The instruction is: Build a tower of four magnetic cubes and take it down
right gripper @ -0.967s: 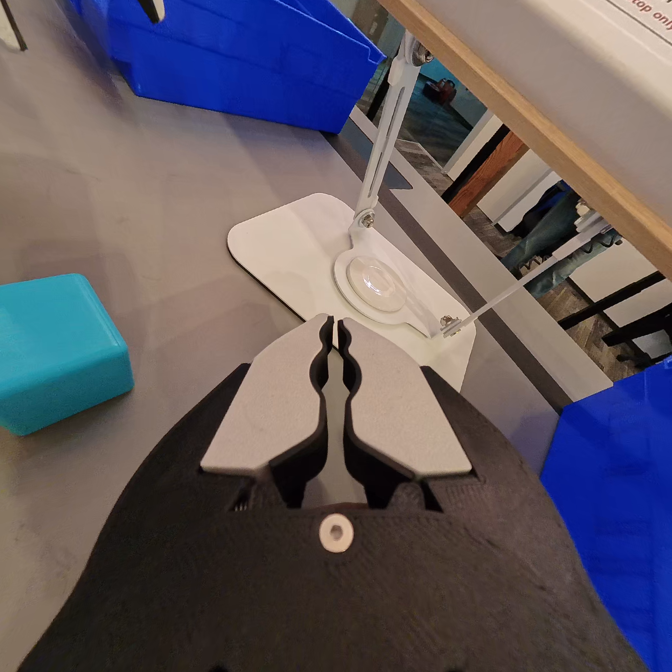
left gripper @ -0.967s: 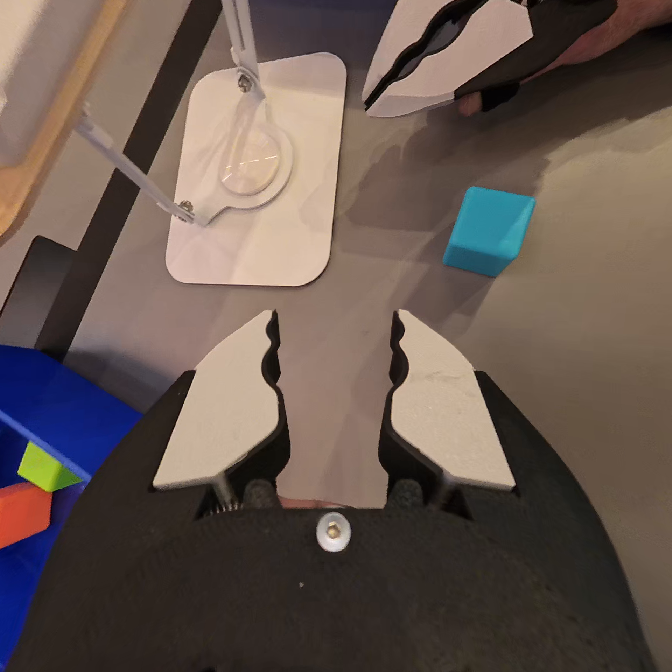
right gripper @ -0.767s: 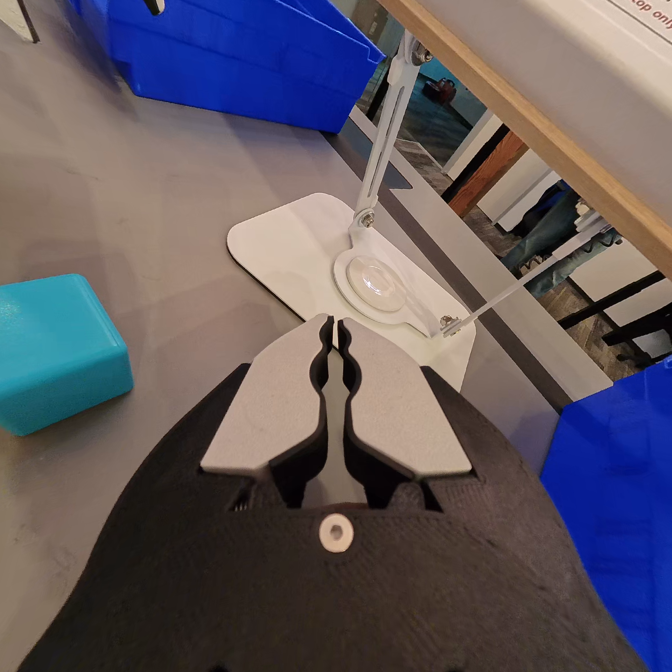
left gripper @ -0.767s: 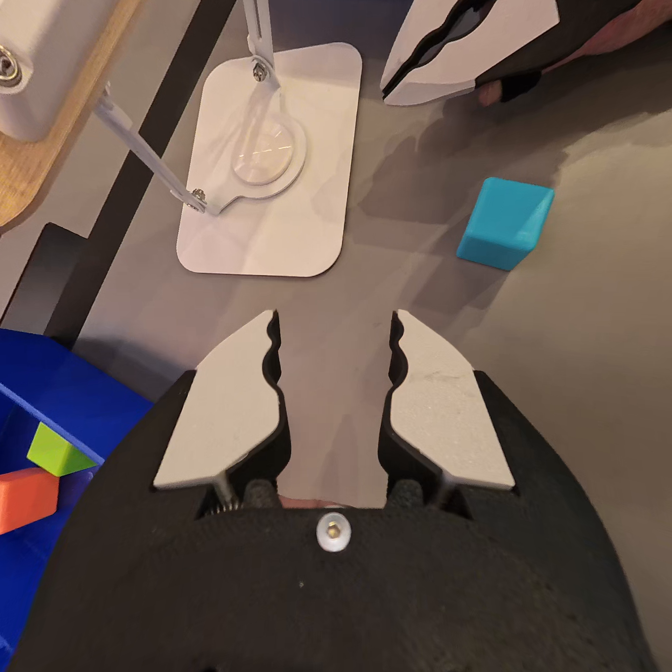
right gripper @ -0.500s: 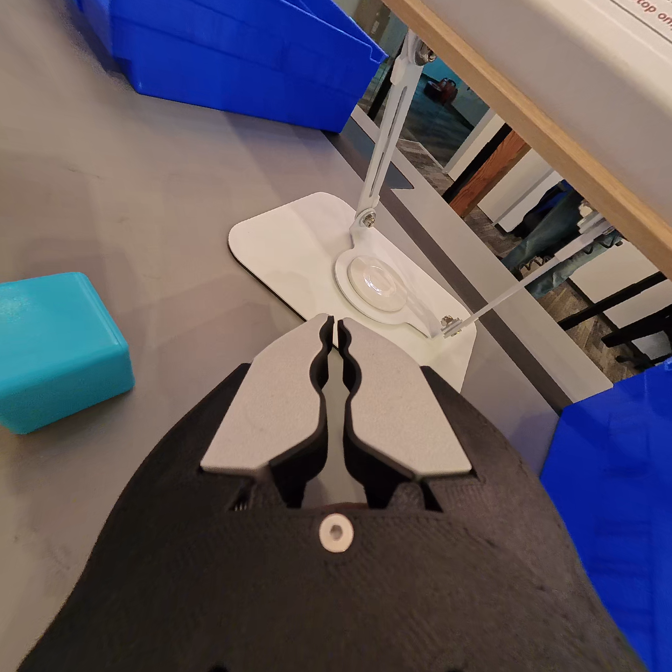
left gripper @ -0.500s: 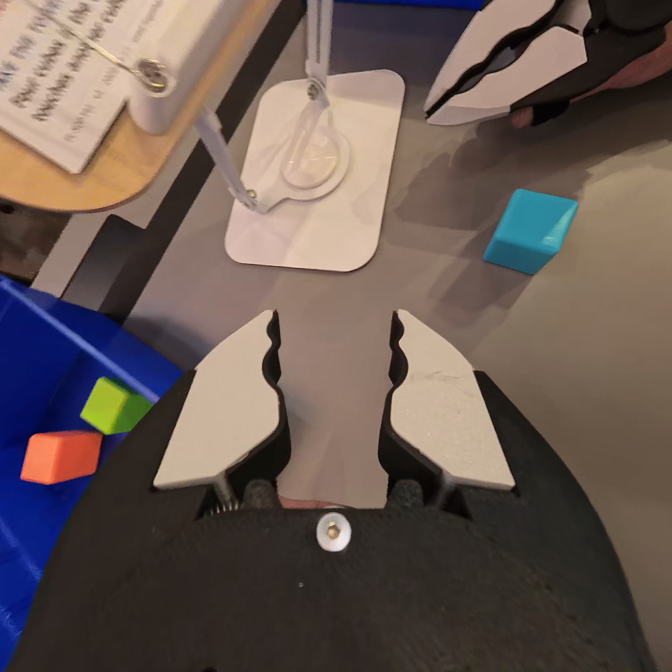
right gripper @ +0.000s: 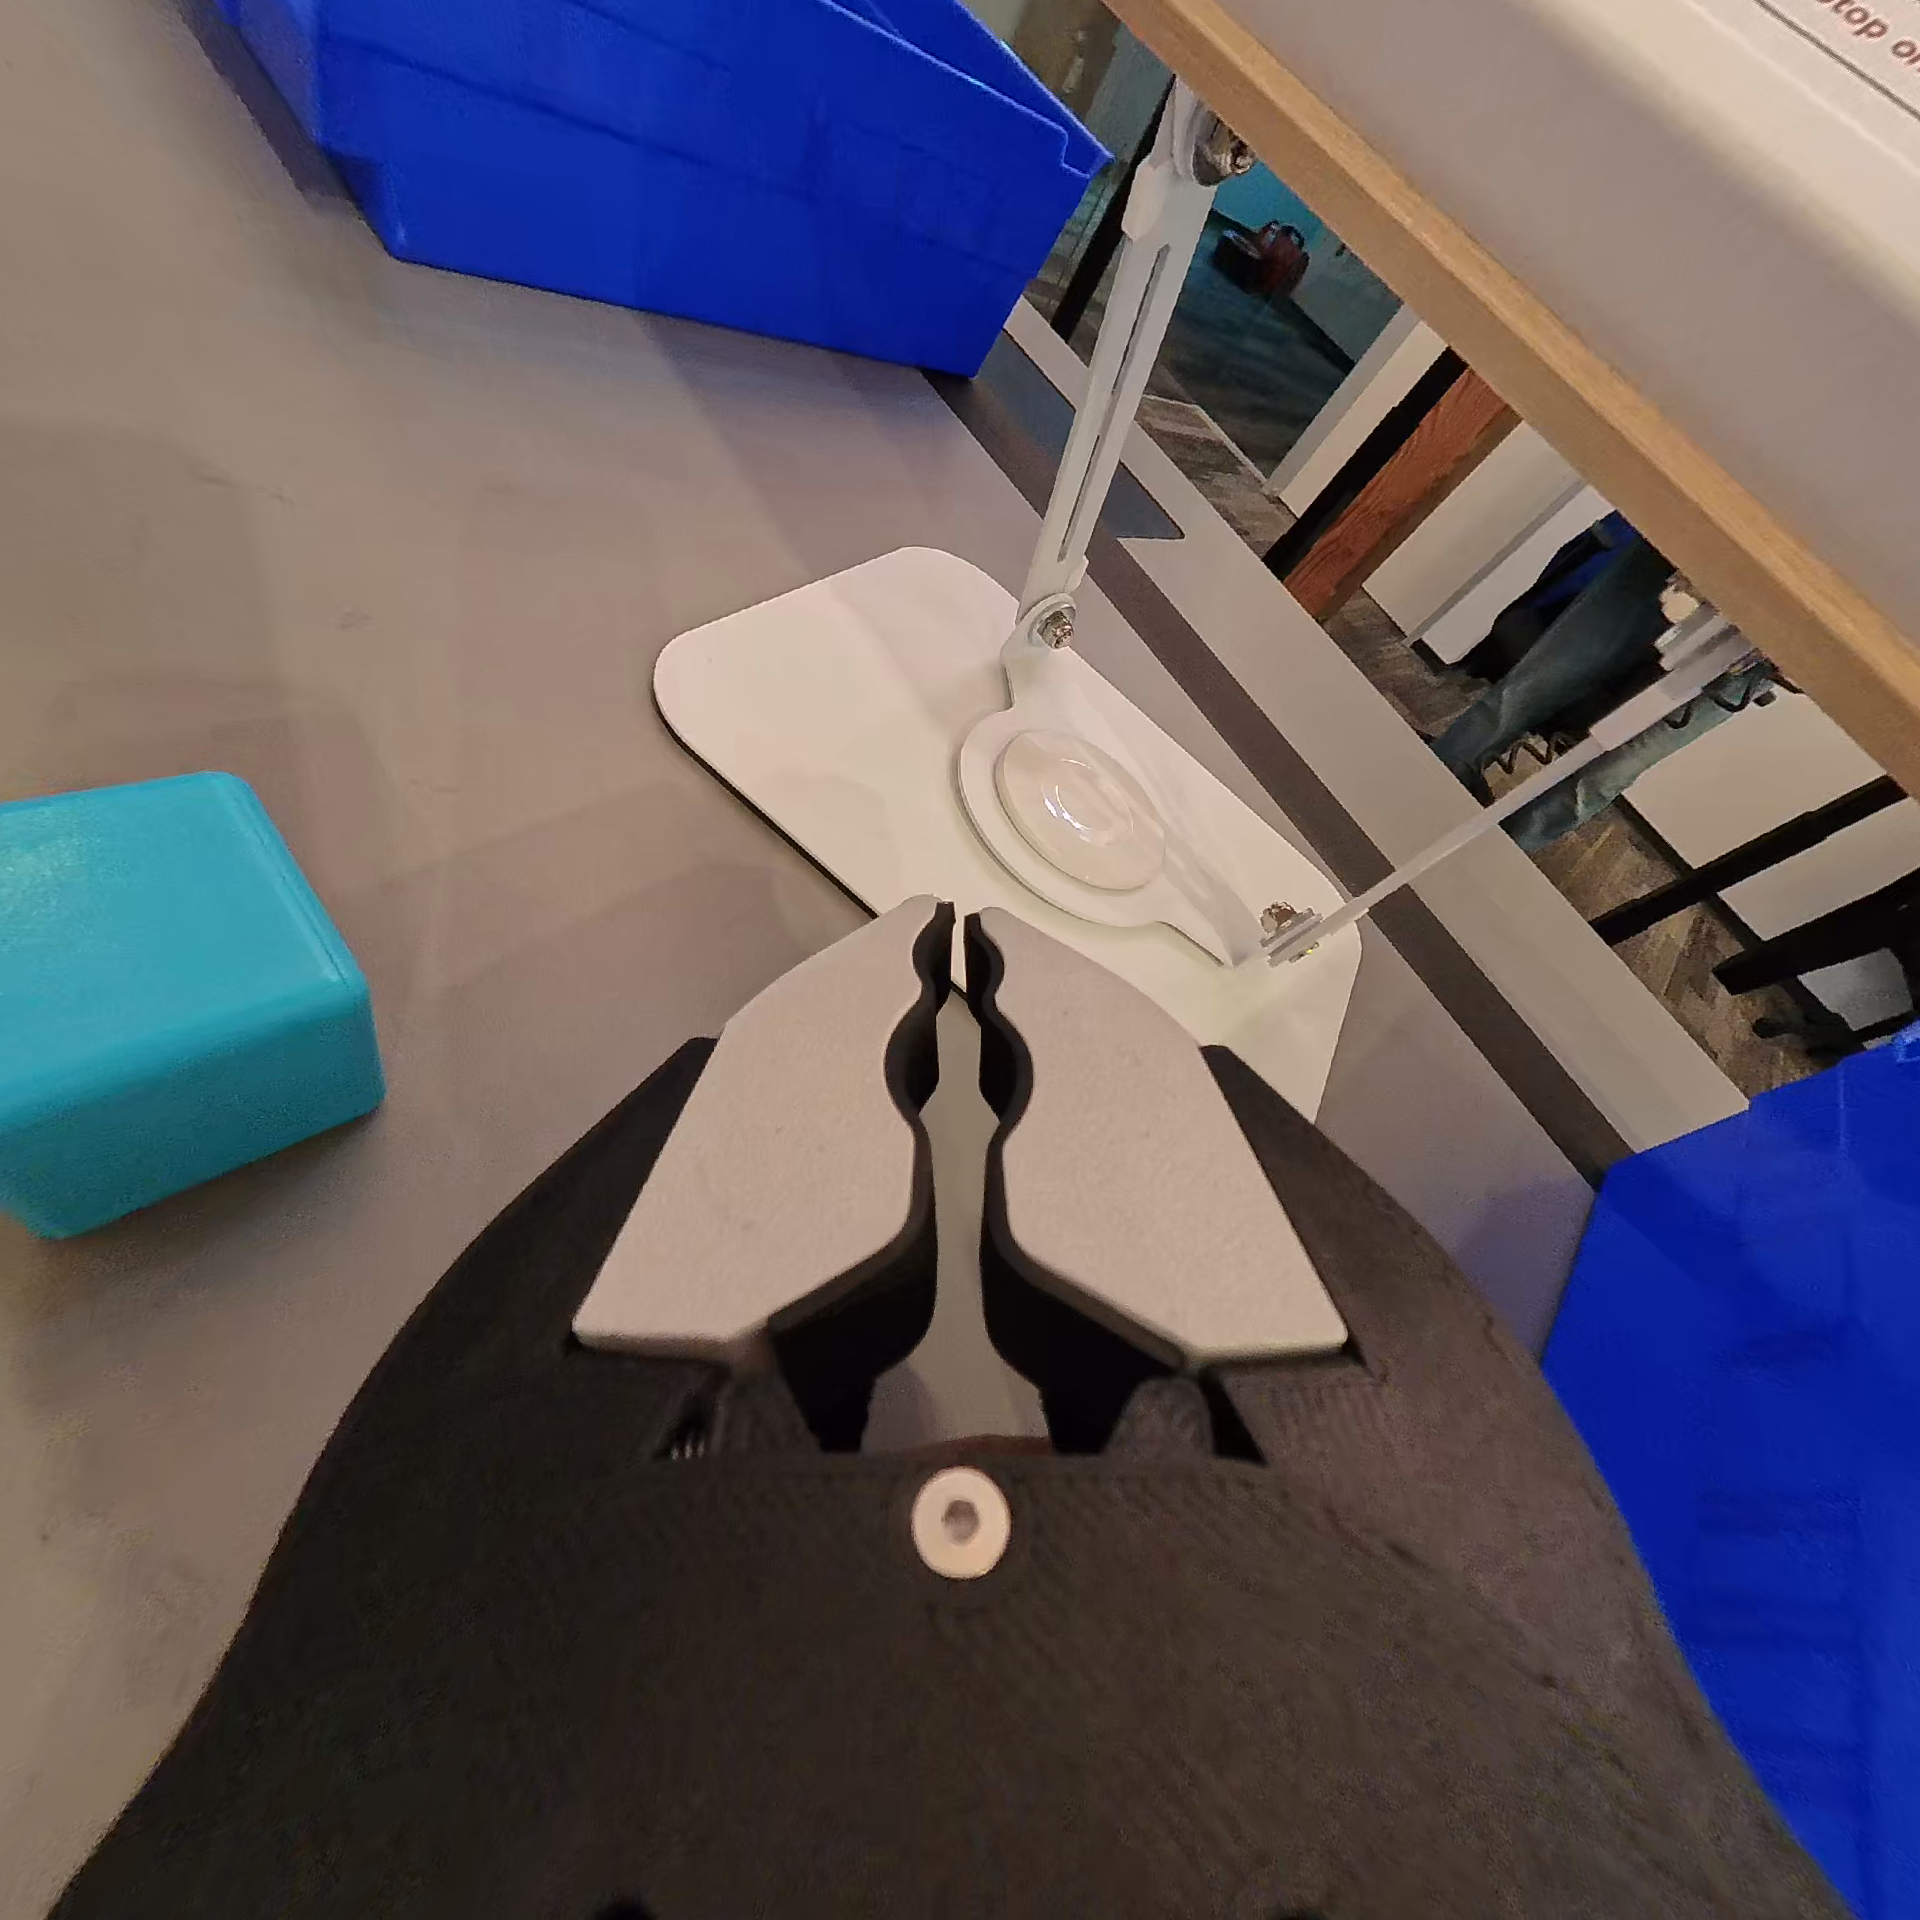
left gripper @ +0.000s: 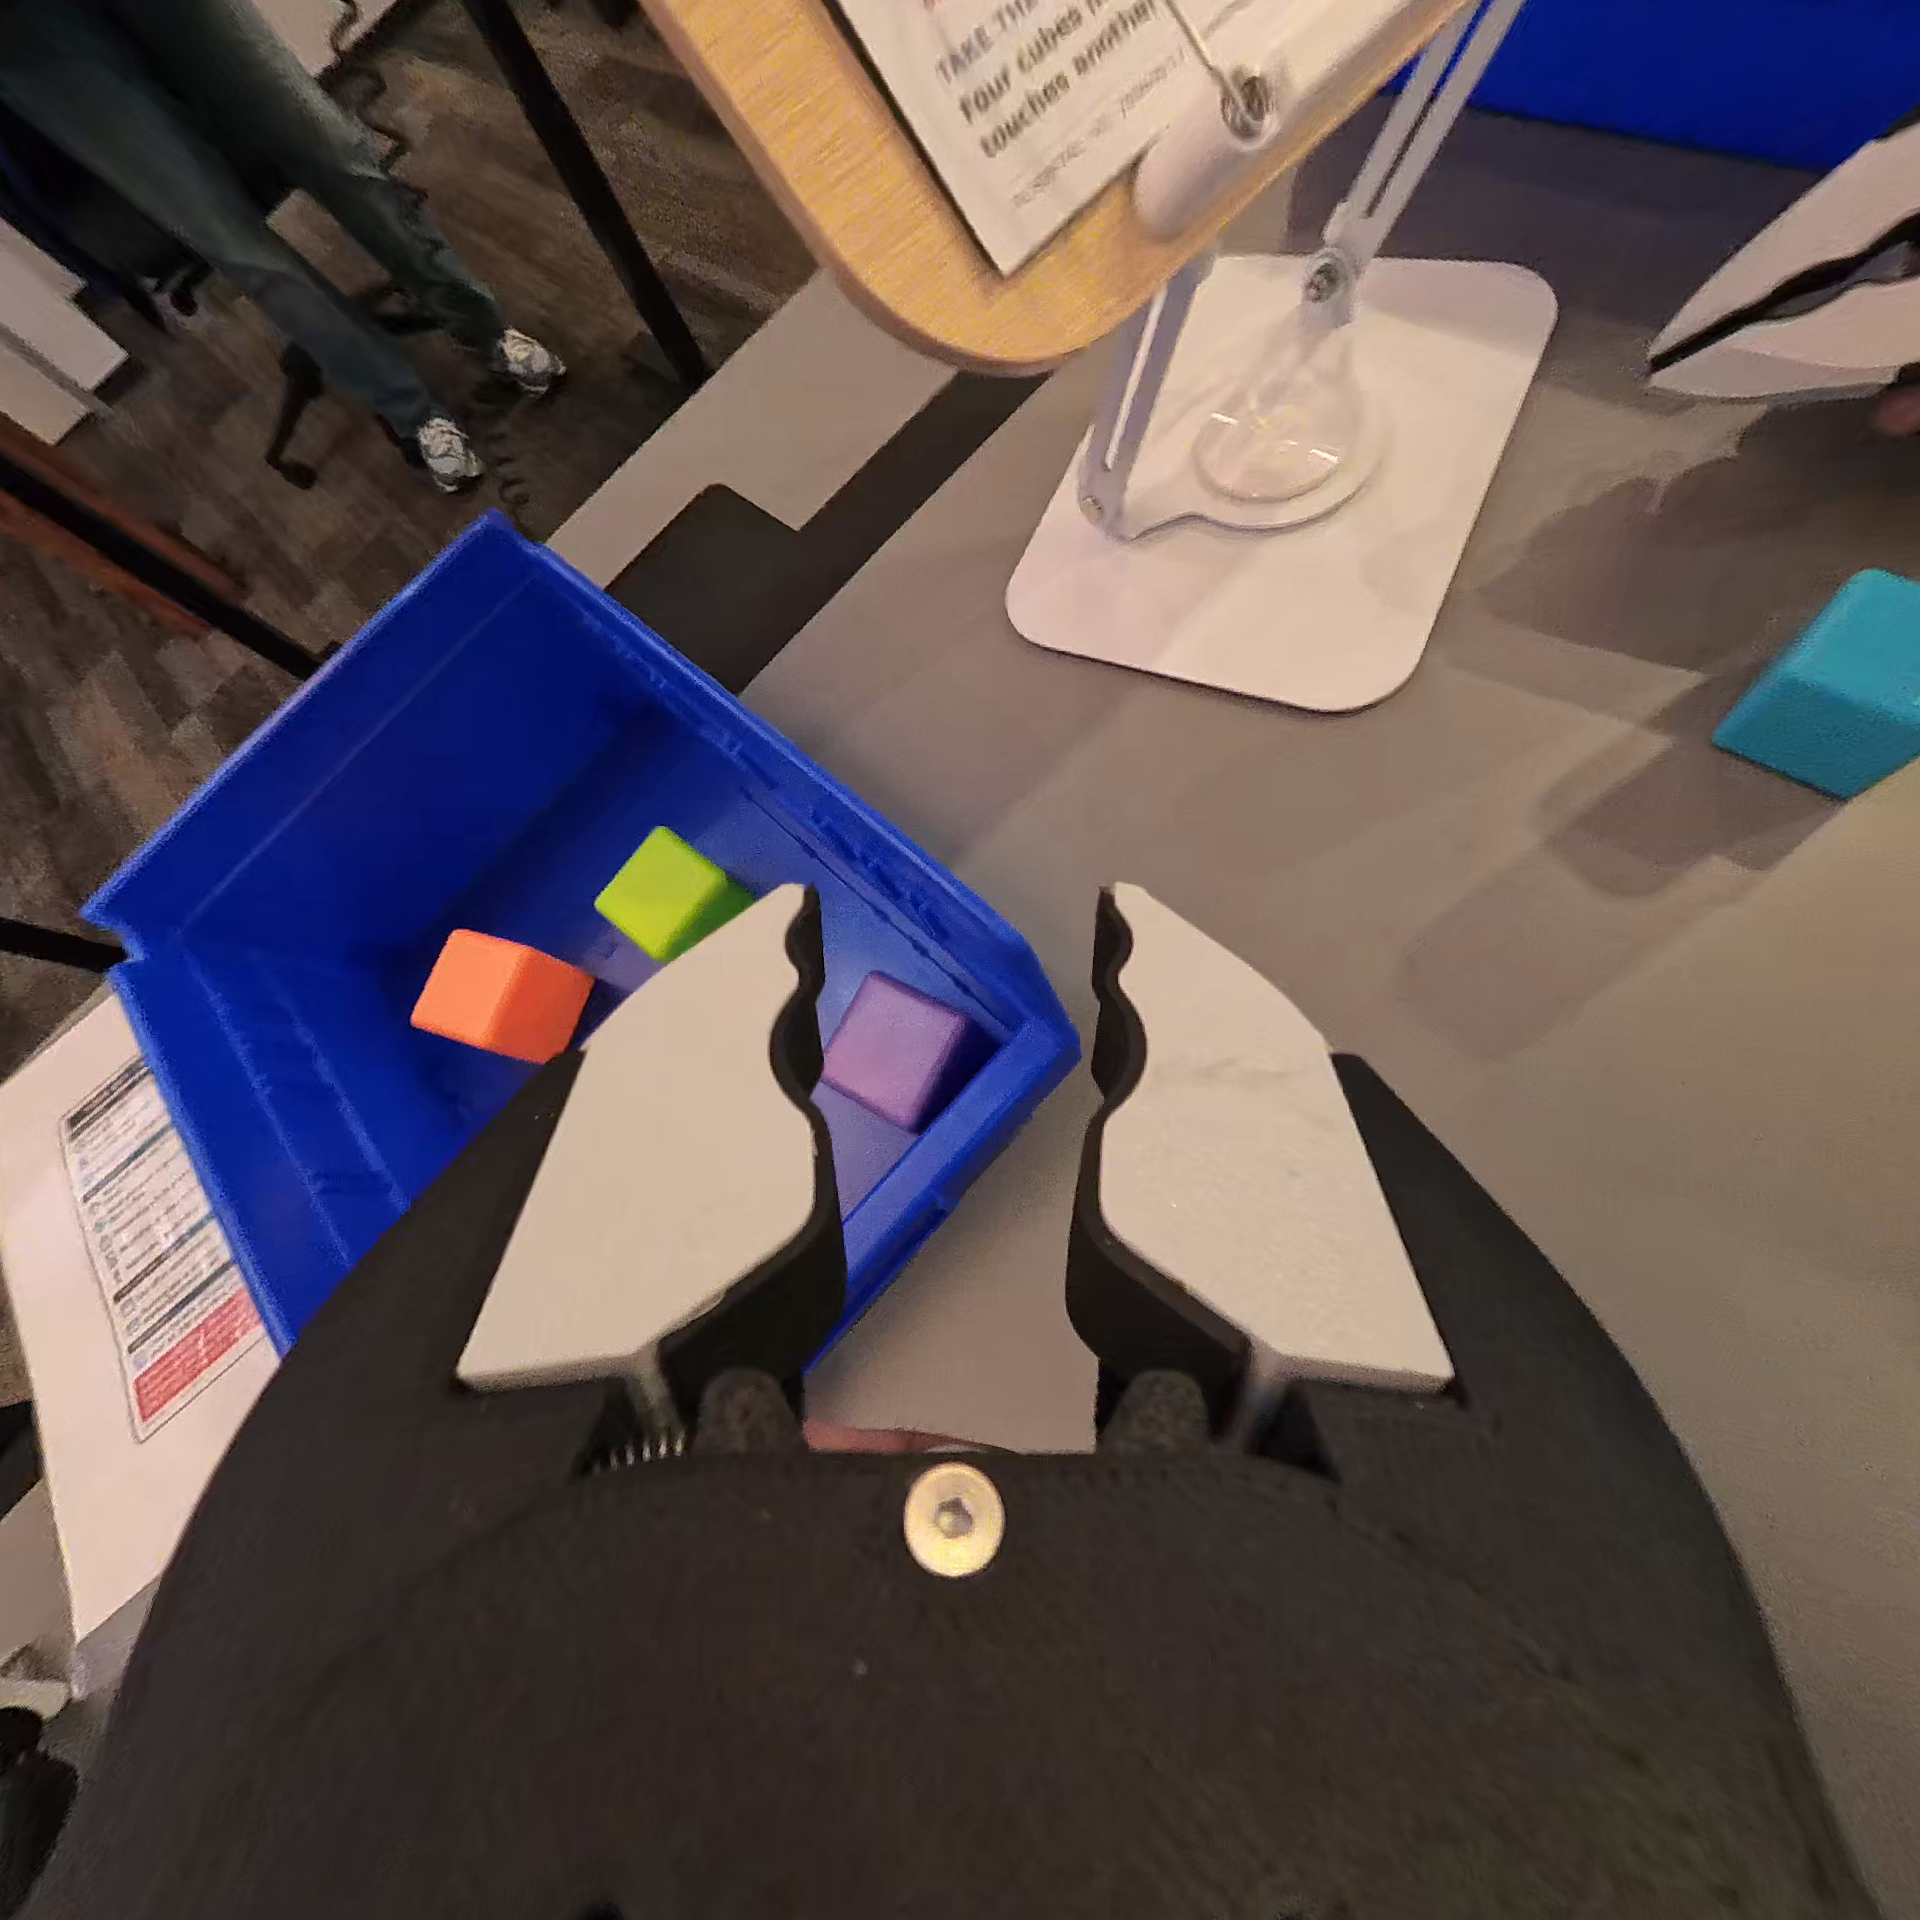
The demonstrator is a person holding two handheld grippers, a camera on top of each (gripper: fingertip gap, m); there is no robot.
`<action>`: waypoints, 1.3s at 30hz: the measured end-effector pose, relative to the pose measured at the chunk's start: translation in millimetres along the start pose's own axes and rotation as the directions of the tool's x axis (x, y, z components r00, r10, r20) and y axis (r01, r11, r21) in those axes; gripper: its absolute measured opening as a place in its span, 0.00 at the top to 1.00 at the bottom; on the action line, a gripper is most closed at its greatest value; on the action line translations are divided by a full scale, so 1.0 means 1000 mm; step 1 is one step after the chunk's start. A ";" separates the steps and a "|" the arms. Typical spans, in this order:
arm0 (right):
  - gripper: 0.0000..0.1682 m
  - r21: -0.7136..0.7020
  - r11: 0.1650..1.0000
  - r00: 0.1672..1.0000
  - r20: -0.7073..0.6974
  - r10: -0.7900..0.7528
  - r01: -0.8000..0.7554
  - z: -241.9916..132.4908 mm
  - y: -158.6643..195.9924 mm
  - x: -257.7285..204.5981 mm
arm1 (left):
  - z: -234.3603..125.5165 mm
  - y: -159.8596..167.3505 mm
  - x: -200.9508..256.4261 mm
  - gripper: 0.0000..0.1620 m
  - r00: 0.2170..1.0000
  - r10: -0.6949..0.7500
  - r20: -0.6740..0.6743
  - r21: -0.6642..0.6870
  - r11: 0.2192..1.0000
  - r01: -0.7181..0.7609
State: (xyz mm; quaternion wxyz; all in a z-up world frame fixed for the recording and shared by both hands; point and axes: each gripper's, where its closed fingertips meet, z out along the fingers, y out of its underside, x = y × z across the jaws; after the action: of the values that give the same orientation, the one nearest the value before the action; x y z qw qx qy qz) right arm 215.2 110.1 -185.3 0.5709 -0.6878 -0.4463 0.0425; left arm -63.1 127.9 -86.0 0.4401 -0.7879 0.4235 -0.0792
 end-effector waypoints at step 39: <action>0.99 -0.002 1.000 1.000 0.015 0.013 -0.013 0.000 0.001 0.000 | 0.120 0.067 -0.102 0.70 0.954 0.263 -0.141 -0.271 0.917 -0.293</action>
State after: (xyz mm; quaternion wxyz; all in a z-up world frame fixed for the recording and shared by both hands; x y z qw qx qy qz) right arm 215.2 110.2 -186.3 0.5665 -0.6909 -0.4463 0.0507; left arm -107.9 261.0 -184.0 0.3048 -0.7704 0.5599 0.0069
